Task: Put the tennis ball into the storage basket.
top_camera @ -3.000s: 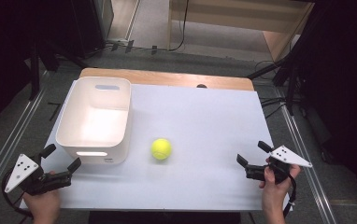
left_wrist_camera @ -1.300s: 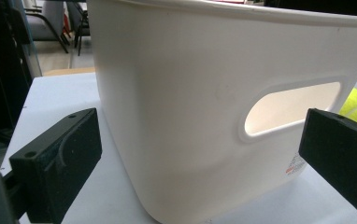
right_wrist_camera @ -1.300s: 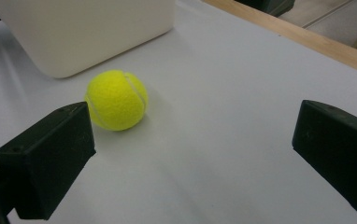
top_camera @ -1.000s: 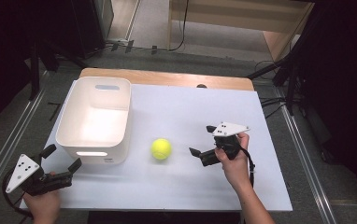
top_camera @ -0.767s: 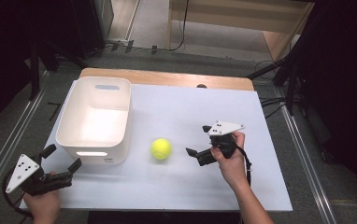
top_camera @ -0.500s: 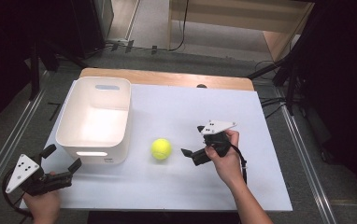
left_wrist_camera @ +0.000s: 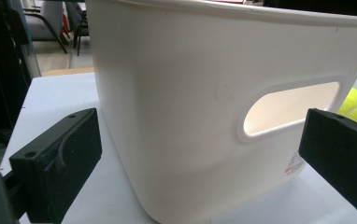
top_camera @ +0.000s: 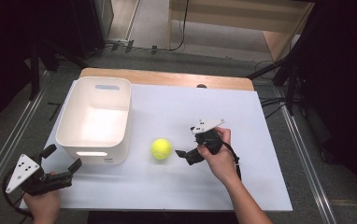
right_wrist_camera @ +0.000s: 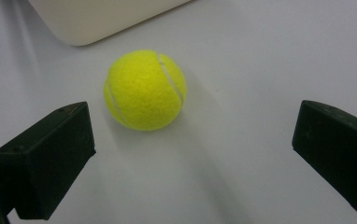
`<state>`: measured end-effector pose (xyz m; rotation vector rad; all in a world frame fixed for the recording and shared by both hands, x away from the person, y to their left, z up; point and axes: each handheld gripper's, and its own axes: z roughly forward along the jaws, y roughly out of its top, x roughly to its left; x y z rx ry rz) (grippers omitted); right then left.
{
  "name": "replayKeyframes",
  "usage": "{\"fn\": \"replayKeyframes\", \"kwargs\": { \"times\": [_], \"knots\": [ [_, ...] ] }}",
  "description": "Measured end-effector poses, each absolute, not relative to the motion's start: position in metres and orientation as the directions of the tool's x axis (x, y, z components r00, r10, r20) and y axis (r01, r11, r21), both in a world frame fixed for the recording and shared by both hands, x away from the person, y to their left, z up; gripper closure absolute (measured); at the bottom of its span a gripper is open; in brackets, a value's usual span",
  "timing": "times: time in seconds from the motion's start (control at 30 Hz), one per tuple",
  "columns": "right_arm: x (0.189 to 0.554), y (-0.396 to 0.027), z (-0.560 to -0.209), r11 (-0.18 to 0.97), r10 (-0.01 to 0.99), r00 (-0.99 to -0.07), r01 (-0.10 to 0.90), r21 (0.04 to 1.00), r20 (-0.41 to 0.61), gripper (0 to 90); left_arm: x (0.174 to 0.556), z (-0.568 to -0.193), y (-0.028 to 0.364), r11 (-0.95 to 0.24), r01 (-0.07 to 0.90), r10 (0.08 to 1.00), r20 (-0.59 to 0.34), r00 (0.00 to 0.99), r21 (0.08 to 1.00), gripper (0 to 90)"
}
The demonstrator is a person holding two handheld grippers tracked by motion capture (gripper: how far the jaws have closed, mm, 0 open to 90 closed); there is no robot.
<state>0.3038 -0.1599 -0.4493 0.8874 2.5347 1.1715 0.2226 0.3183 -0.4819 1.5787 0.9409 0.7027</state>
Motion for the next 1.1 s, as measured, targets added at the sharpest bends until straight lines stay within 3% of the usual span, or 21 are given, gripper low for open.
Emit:
{"fn": "replayKeyframes", "kwargs": {
  "times": [1.1],
  "knots": [
    [0.321, -0.113, -0.468, 0.628, 0.512, -0.857, 0.416, 0.657, 0.053, 0.0, 0.223, -0.482, 0.318, -0.066, 0.200, 0.859, -0.046, 0.509, 0.978, 0.0]
  ]
}}
